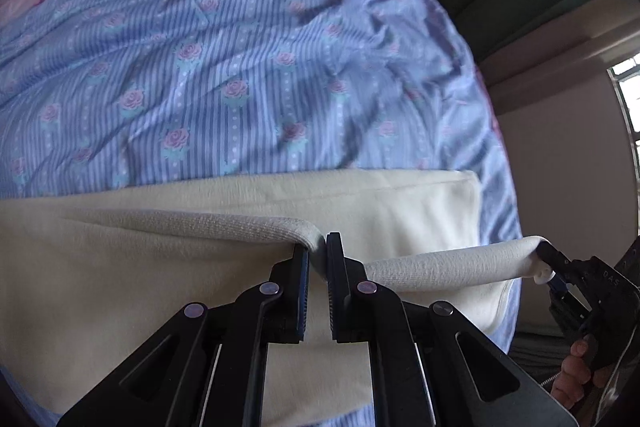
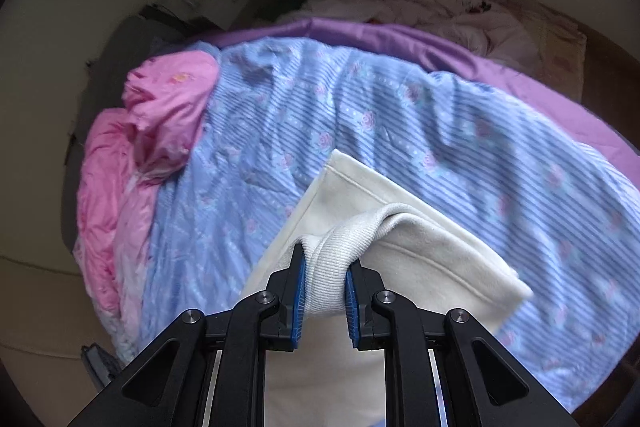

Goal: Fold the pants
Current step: 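Lift the folded edge with both grippers and fold it over again, then open both grippers to release the trousers and raise the tools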

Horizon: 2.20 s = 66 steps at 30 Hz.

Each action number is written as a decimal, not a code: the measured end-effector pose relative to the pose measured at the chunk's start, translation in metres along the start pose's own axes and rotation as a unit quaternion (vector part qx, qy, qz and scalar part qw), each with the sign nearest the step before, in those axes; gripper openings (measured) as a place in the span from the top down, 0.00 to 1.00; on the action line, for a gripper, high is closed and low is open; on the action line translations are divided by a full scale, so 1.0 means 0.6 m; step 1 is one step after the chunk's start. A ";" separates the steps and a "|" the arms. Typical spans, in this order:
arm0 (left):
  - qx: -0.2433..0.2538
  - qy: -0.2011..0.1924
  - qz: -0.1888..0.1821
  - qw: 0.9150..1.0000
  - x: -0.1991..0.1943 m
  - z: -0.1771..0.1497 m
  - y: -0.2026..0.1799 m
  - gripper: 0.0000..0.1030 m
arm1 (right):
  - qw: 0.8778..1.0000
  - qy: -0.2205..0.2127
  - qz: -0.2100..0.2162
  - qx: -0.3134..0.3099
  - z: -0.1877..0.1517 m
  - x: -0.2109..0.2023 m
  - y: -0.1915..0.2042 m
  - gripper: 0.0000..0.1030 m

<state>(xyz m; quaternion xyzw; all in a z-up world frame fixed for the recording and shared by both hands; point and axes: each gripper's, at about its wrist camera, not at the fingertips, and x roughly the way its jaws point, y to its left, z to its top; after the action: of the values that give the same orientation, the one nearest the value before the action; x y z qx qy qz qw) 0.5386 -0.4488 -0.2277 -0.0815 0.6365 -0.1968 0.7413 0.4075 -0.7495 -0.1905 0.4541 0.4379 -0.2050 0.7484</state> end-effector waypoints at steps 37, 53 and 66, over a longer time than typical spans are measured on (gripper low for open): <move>0.098 -0.030 0.067 0.992 0.069 0.132 -0.100 0.64 | 0.973 0.045 -0.099 -0.203 0.093 0.094 0.012 0.49; 0.212 0.045 -0.005 0.976 0.078 -0.121 -0.183 0.58 | 0.986 0.034 -0.096 -0.134 -0.041 -0.018 -0.188 0.49; 0.169 0.061 0.025 0.983 0.086 -0.165 -0.145 0.58 | 0.987 0.038 -0.086 -0.132 -0.063 0.032 -0.184 0.85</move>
<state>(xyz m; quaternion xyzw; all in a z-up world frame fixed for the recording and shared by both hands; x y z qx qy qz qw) 0.4313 -0.5354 -0.2602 0.0729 0.6403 -0.2873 0.7086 0.3222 -0.7707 -0.2695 0.3197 0.5268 -0.1918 0.7639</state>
